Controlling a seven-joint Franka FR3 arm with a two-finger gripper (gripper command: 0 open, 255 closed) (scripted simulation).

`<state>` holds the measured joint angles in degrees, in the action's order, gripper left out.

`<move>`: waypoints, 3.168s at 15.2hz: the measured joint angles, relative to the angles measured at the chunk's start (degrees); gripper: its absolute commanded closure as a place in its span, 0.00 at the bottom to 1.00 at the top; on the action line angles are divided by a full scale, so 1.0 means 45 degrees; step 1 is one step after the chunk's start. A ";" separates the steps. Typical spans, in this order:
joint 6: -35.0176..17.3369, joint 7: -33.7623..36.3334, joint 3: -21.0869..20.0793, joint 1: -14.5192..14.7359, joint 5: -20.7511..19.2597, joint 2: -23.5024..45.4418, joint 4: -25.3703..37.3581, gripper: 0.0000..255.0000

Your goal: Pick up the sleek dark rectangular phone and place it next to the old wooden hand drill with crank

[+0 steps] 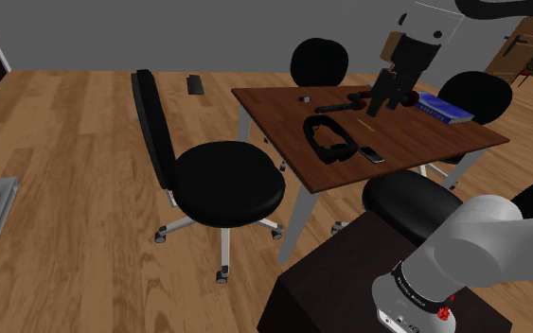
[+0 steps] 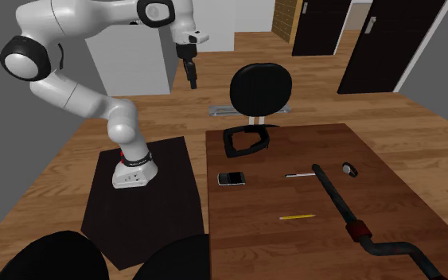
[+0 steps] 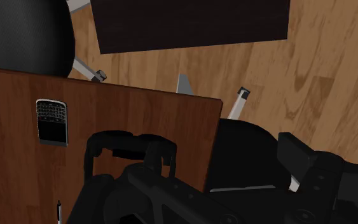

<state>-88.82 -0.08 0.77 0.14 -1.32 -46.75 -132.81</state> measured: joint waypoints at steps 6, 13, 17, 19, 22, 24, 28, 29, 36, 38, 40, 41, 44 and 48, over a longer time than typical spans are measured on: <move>-0.1051 -0.0867 0.0975 -0.0321 -0.0516 0.0543 -0.0617 0.00; -0.2881 -0.2414 0.2726 -0.0867 -0.1306 0.1865 -0.1260 0.00; -0.4041 -0.3289 0.3719 -0.1099 -0.1587 0.2961 -0.1411 0.00; -0.4596 -0.3711 0.4186 -0.1167 -0.1640 0.3587 -0.1382 0.00; -0.5332 -0.4547 0.5021 -0.1250 -0.1612 0.4799 -0.0980 0.00; -0.6015 -0.5073 0.5534 -0.1262 -0.1480 0.5650 -0.0895 0.00; -0.6959 -0.6398 0.6565 -0.1273 -0.0866 0.7544 -0.0166 0.00; -0.7147 -0.6755 0.6790 -0.1272 -0.0625 0.8057 0.0077 0.00; -0.8382 -0.8325 0.7454 -0.1378 0.0747 1.0347 0.0639 0.00; -0.8735 -0.8447 0.7453 -0.1378 0.0917 1.0570 0.0465 0.00; -0.9034 -0.8569 0.7439 -0.1376 0.1108 1.0814 0.0364 0.00; -0.9108 -0.8582 0.7439 -0.1376 0.1121 1.0829 0.0302 0.00; -0.9170 -0.8623 0.7448 -0.1389 0.1149 1.0862 0.0271 0.00; -0.9180 -0.8625 0.7456 -0.1396 0.1147 1.0847 0.0287 1.00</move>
<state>-130.13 -38.89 34.33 -6.14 3.84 2.06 -131.52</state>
